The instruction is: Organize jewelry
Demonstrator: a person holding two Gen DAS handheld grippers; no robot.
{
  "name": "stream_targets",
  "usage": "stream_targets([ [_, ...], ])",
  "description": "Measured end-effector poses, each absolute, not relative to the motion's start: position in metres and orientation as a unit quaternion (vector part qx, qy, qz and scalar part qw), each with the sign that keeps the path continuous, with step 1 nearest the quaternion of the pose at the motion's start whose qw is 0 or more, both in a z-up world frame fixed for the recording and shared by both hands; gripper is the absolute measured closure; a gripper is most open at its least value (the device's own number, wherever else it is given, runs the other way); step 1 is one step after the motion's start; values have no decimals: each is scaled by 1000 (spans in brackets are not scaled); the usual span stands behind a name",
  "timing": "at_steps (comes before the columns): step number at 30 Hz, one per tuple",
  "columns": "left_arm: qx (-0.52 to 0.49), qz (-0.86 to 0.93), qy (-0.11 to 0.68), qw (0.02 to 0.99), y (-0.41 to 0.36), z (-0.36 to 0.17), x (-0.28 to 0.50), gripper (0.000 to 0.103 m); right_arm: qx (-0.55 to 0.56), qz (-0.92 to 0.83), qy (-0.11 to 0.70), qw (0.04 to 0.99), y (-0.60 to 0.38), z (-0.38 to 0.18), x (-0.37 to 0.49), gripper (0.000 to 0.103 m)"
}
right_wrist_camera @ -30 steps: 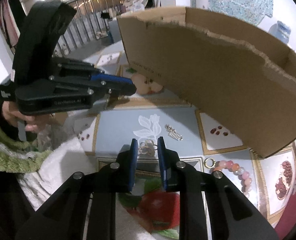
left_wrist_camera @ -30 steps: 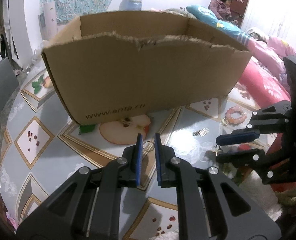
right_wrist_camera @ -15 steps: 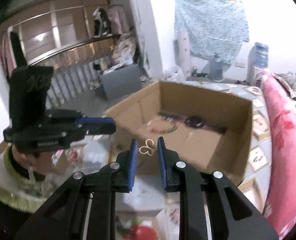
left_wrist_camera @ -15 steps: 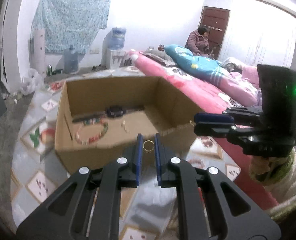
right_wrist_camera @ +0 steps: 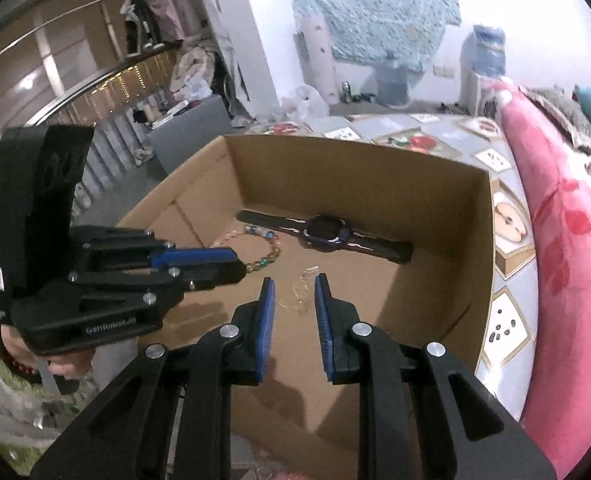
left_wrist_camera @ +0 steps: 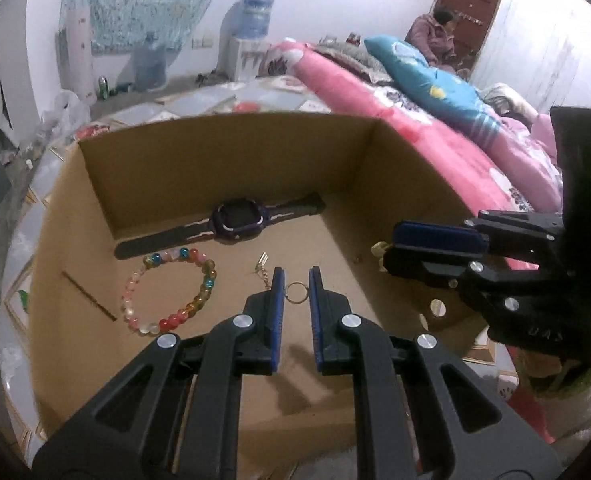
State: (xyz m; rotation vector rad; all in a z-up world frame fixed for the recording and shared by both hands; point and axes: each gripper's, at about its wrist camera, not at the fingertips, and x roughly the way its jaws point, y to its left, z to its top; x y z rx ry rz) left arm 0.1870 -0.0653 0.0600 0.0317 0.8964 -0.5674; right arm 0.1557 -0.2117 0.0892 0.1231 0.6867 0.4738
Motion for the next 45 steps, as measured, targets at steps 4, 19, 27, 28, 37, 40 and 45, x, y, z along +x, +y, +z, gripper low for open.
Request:
stream_targets([
  [4, 8, -269, 427, 864, -65, 54, 189, 79, 81, 232, 326, 913, -223, 88, 158, 72],
  [19, -19, -283, 324, 903, -20, 101, 114, 67, 105, 271, 218, 932, -246, 117, 71, 69],
  [27, -2, -323, 298, 898, 6, 93, 36, 62, 128, 331, 253, 900, -219, 67, 11, 69],
  [28, -1, -326, 306, 895, 5, 85, 32, 62, 139, 330, 271, 894, -214, 54, 10, 69],
  [37, 97, -287, 412, 859, -39, 5, 45, 77, 180, 313, 364, 858, -177, -19, 17, 70],
  [40, 113, -299, 420, 849, -50, -9, 51, 84, 184, 317, 368, 854, -175, -23, 21, 70],
  [45, 121, -319, 419, 841, -56, -16, 56, 85, 191, 319, 378, 848, -172, -30, 26, 70],
])
